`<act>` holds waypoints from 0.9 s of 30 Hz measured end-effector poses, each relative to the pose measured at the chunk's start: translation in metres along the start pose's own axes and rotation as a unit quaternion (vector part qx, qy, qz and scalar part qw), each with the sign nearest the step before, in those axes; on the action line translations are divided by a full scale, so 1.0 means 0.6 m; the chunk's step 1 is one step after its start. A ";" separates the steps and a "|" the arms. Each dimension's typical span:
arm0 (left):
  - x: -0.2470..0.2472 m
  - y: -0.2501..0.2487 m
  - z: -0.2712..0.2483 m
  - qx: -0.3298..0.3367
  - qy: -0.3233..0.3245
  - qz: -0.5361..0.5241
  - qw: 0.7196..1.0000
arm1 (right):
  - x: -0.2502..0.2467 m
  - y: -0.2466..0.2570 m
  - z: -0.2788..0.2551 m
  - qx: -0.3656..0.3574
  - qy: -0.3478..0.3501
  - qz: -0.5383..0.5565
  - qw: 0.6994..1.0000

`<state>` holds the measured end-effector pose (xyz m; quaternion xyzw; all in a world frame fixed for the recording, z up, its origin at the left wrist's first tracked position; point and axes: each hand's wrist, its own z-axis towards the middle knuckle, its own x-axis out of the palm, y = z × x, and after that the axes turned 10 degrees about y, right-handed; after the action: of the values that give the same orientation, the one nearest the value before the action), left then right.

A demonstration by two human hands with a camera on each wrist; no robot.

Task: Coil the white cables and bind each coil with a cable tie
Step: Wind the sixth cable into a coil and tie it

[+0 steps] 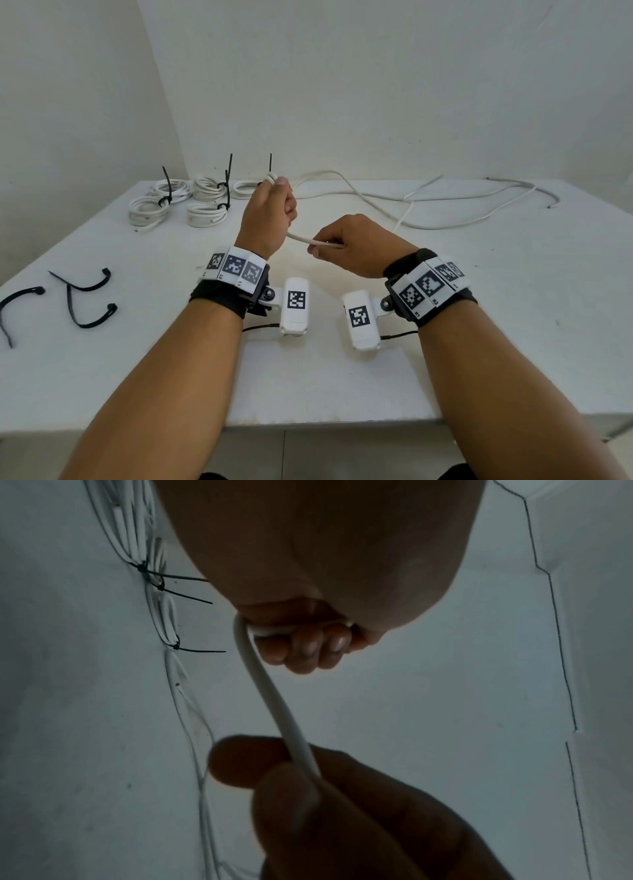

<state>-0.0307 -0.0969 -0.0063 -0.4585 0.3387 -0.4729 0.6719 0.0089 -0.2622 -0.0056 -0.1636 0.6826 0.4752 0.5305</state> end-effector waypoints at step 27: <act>0.024 -0.009 -0.040 -0.093 0.315 -0.205 0.922 | -0.016 -0.059 0.000 -0.086 -0.231 0.206 0.947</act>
<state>-0.0490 -0.1181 -0.0100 -0.4058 0.4741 -0.6863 0.3736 0.0382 -0.2821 -0.0141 0.0500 0.5168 0.6556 0.5483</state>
